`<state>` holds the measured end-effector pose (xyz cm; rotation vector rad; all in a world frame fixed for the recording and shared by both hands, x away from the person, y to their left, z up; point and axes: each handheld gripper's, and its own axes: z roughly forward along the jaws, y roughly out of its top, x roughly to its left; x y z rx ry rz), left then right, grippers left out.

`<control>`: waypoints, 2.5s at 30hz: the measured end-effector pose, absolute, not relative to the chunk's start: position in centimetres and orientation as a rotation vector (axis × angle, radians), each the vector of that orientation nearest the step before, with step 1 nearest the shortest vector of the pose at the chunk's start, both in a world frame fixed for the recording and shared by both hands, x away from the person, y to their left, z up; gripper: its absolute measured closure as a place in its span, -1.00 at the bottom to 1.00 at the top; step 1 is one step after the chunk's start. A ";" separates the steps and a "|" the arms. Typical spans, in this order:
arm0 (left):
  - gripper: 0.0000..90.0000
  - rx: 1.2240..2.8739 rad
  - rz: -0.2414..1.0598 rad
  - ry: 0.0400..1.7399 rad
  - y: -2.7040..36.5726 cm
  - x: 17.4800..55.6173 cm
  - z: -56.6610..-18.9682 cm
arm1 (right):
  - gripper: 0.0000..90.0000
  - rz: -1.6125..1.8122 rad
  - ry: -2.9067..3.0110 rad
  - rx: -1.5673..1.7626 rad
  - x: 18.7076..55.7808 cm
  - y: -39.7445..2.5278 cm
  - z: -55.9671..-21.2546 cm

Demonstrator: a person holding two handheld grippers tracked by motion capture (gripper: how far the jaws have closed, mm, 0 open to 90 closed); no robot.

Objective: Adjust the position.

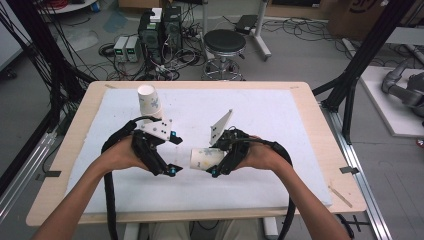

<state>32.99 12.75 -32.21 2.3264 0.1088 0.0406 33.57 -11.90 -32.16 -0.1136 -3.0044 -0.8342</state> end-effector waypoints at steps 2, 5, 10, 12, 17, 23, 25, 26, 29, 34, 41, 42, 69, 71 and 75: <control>-0.75 2.344 0.033 0.113 12.1 33.1 -32.5 | -0.32 -0.828 -3.006 -0.112 33.6 -11.7 -32.1; -0.75 2.379 0.025 0.091 11.3 33.3 -32.8 | -0.32 -0.824 -3.008 -0.104 33.7 -11.6 -32.0; -0.74 2.429 0.002 0.085 10.0 33.5 -33.1 | -0.32 -0.792 -3.008 -0.102 33.8 -11.4 -32.2; -0.74 2.437 -0.004 0.078 9.6 33.6 -33.0 | -0.32 -0.784 -3.012 -0.098 33.8 -11.4 -32.3; -0.72 2.443 -0.016 0.085 8.8 33.6 -32.9 | -0.32 -0.781 -3.011 -0.102 33.9 -11.3 -32.4; -0.57 2.472 -0.012 0.057 8.3 33.7 -33.1 | -0.32 -0.780 -3.010 -0.096 33.9 -11.3 -32.4; -0.56 2.461 -0.025 0.062 8.2 33.6 -33.2 | -0.32 -0.780 -3.010 -0.095 33.9 -11.3 -32.4; -0.52 2.460 -0.031 0.052 8.1 33.6 -33.2 | -0.32 -0.776 -3.009 -0.095 33.9 -11.3 -32.4; -0.32 2.458 -0.043 0.022 8.0 33.6 -33.2 | -0.32 -0.778 -3.008 -0.090 33.9 -11.2 -32.5; -0.20 2.455 -0.034 0.024 7.9 33.7 -33.3 | -0.30 -0.772 -3.009 -0.087 34.0 -11.2 -32.5; -0.18 2.458 -0.032 0.028 8.0 33.7 -33.3 | -0.31 -0.769 -3.009 -0.080 34.0 -11.2 -32.6; -0.18 2.456 -0.036 0.029 8.0 33.7 -33.3 | -0.34 -0.771 -3.009 -0.078 34.1 -11.2 -32.6; -0.19 2.383 -0.047 0.117 9.4 33.5 -36.2 | -0.65 -1.063 -2.945 -0.110 34.5 -13.1 -31.1; -0.19 2.351 -0.040 0.134 9.8 33.5 -36.3 | -0.65 -1.106 -2.930 -0.114 34.5 -13.4 -30.9; -0.19 2.281 -0.021 0.151 10.5 33.3 -36.5 | -0.65 -1.188 -2.919 -0.126 34.4 -14.0 -30.6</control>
